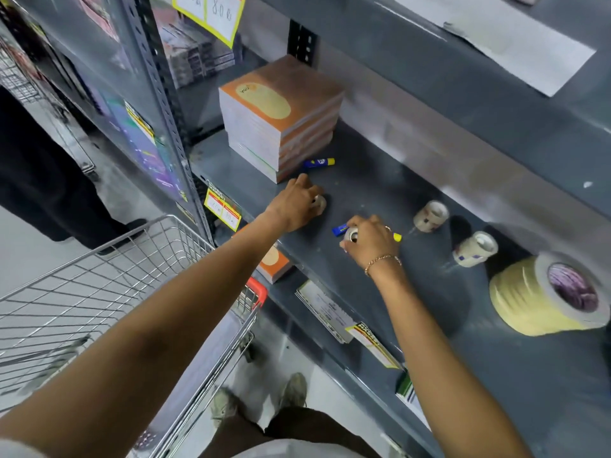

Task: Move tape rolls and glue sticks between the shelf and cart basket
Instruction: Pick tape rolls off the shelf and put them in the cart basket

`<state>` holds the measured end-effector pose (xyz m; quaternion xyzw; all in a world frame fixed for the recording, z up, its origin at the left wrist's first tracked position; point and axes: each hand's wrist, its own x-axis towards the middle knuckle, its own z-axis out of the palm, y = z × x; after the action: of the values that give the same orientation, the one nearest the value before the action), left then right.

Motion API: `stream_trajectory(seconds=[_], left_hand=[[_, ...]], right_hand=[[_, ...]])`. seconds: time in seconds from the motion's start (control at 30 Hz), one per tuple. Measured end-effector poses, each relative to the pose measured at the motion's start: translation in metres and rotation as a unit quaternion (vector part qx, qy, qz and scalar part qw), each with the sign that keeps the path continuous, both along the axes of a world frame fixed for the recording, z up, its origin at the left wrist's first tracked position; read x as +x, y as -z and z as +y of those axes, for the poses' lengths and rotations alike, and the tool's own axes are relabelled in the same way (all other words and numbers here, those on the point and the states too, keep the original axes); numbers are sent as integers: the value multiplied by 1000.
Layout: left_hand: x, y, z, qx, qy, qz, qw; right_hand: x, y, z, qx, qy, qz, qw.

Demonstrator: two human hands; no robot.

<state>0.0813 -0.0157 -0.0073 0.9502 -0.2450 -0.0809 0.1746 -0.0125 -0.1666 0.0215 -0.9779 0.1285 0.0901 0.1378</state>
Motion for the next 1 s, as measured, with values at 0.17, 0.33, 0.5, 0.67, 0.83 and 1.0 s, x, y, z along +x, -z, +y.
stream_trajectory(seconds=[0.17, 0.33, 0.5, 0.67, 0.83, 1.0], left_hand=[[-1, 0, -8, 32, 4, 13, 999], [-2, -3, -7, 65, 26, 4, 998], [-13, -11, 5, 59, 19, 0, 998], [-35, -30, 67, -52, -58, -21, 997], [-85, -2, 175, -45, -223, 39, 973], [-158, 94, 240, 35, -289, 177, 940]], right_hand=[[-5, 7, 8, -28, 3, 4, 1000], [-9, 11, 12, -16, 3, 6, 1000], [-12, 7, 18, 7, -6, -1, 1000], [-12, -19, 60, 43, -52, -48, 997], [-12, -3, 164, 106, -193, -48, 974], [-31, 89, 255, 54, -354, 98, 929]])
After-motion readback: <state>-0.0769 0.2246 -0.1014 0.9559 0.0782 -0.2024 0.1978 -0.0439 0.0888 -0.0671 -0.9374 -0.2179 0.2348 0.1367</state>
